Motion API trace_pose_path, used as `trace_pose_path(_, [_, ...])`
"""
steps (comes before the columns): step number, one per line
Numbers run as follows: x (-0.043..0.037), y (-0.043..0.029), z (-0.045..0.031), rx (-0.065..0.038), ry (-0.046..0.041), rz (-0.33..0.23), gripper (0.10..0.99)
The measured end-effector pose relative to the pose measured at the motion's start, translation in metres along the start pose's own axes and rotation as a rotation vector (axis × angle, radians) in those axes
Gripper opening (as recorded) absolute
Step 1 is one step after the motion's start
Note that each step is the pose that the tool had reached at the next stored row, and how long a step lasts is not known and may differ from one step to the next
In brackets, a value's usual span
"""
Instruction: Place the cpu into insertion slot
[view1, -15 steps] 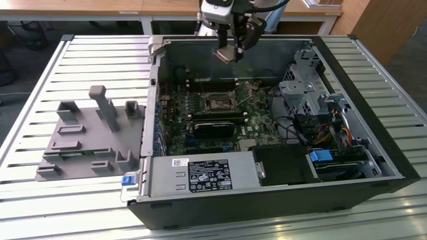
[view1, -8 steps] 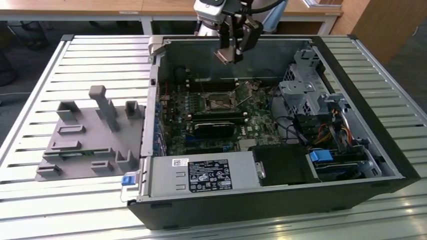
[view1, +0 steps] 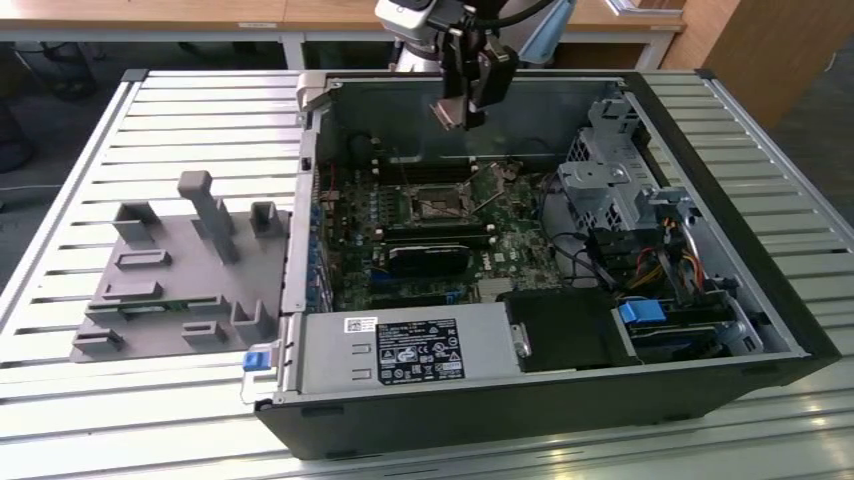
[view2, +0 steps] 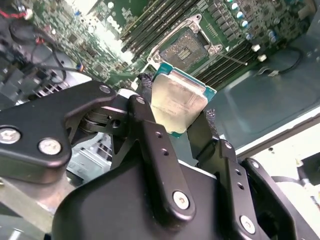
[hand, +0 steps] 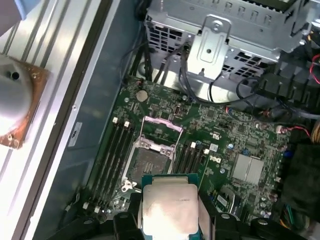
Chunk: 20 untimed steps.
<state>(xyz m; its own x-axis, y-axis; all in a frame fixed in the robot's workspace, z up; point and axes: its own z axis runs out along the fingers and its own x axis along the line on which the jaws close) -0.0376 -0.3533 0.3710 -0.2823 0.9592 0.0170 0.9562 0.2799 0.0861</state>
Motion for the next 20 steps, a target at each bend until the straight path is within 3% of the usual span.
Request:
trace_pose_path(9, [0.0000, -0.0002, 0.0034, -0.003, -0.0137, 0.157, 0.533])
trace_pose_path(17, [0.0029, -0.0005, 0.0173, -0.002, -0.0207, 0.243, 0.533])
trace_pose_path(20, [0.0036, -0.0007, 0.0229, 0.000, -0.0209, 0.250, 0.533])
